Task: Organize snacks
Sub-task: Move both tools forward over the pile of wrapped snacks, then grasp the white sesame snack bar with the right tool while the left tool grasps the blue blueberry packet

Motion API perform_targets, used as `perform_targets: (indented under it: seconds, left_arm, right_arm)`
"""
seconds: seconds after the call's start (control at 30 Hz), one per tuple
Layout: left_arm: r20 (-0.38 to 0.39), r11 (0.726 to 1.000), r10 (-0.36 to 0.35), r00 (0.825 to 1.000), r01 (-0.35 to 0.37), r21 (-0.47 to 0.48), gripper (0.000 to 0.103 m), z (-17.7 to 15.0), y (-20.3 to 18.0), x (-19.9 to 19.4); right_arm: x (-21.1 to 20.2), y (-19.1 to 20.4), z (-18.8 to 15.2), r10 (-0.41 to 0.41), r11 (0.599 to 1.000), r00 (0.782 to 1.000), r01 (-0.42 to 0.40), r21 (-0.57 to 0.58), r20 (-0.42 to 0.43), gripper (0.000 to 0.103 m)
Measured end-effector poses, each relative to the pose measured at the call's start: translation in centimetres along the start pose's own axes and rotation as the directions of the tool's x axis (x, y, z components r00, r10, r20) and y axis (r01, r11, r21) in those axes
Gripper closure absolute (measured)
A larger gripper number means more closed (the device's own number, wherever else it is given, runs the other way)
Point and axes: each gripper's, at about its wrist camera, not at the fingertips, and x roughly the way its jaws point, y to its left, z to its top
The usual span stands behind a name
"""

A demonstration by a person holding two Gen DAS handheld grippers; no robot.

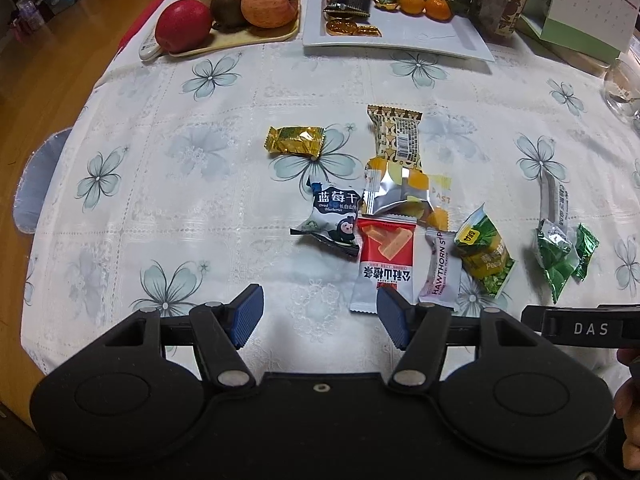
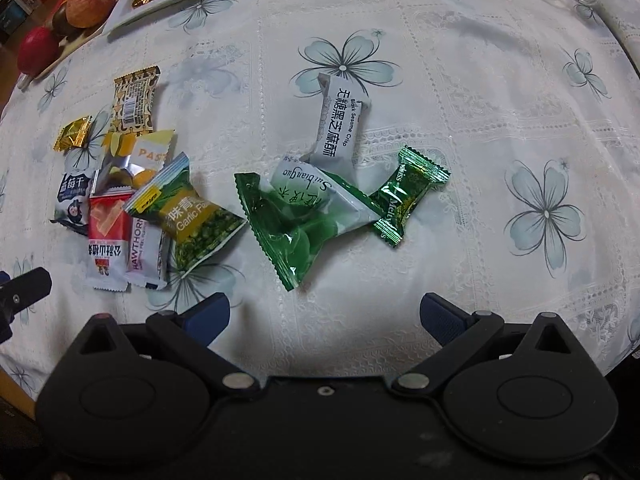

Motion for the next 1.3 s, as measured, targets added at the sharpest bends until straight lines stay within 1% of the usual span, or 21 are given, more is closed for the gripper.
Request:
perform_targets:
  seconds: [0.07,0.17,0.33,0.43,0.53,0.77,0.97,1.03,1.07,1.13,1.17,1.23,1.27,1.3]
  left_arm:
    - [-0.034,1.000,-0.017,0.999,0.016,-0.021,0.038,0.0,0.3,0.8]
    - [-0.109,0.999,-0.035,0.993,0.031,-0.038,0.038,-0.2,0.6,2.1]
    - [-0.146,0.998,-0.039,0.988,0.031,-0.052,0.038,-0.6,0.9,3.4]
    - [-0.153,0.996,-0.066,0.986,0.057,-0.062,0.039,-0.4,1.1,3.6]
    - [-0.159,0.994,-0.085,0.984,0.073,-0.079,0.039,0.2,1.1,4.0]
    - [-0.167,0.988,-0.111,0.980,0.090,-0.128,0.039,1.0,1.3,4.3]
    - [-0.138,0.986,-0.111,0.984,0.092,-0.139,0.039,1.5,1.4,3.5]
    - [-0.122,0.986,-0.111,0.986,0.093,-0.141,0.039,1.8,1.5,3.1]
    - [-0.112,0.985,-0.113,0.987,0.096,-0.142,0.039,2.0,1.7,2.8]
    - [-0.092,0.984,-0.118,0.989,0.103,-0.145,0.039,2.3,1.9,2.2]
    - [-0.082,0.983,-0.120,0.989,0.107,-0.148,0.039,2.5,2.1,1.9]
    - [-0.062,0.982,-0.115,0.991,0.104,-0.155,0.039,2.9,2.3,1.6]
    - [-0.053,0.982,-0.109,0.993,0.100,-0.158,0.039,2.9,2.4,1.3]
    - [-0.047,0.982,-0.105,0.993,0.096,-0.160,0.039,3.0,2.5,1.2]
  right_arm:
    - [0.4,0.0,0.0,0.004,1.000,1.000,-0.004,0.007,-0.010,0.000]
    - [1.3,0.3,0.1,0.005,1.000,1.000,-0.005,0.005,-0.015,0.000]
    - [1.9,1.3,-0.3,-0.039,0.999,0.999,0.039,-0.028,0.001,0.000]
    - [2.2,2.3,-0.6,-0.078,0.995,0.997,0.078,-0.063,0.001,0.000]
    - [2.3,2.3,-0.9,-0.073,0.996,0.997,0.073,-0.046,0.016,0.000]
    - [2.3,2.2,-0.9,-0.080,0.996,0.997,0.081,-0.027,0.012,0.000]
    - [2.3,2.2,-0.5,-0.064,0.995,0.998,0.062,-0.073,-0.026,0.000]
    - [2.1,1.8,-0.3,-0.054,0.997,0.997,0.051,-0.061,-0.048,0.000]
    - [1.9,1.5,-0.3,-0.046,0.998,0.997,0.043,-0.045,-0.063,0.004]
    - [1.0,0.9,-0.1,-0.036,0.999,0.997,0.034,-0.026,-0.071,0.007]
    - [0.1,0.6,0.0,-0.042,0.999,0.998,0.040,-0.028,-0.049,0.007]
    - [-2.1,0.3,0.3,-0.083,0.995,0.996,0.085,-0.044,0.038,0.007]
    - [-3.3,0.3,0.5,-0.105,0.993,0.990,0.110,-0.049,0.092,0.007]
    - [-4.7,0.4,0.9,-0.127,0.989,0.980,0.136,-0.052,0.153,0.006]
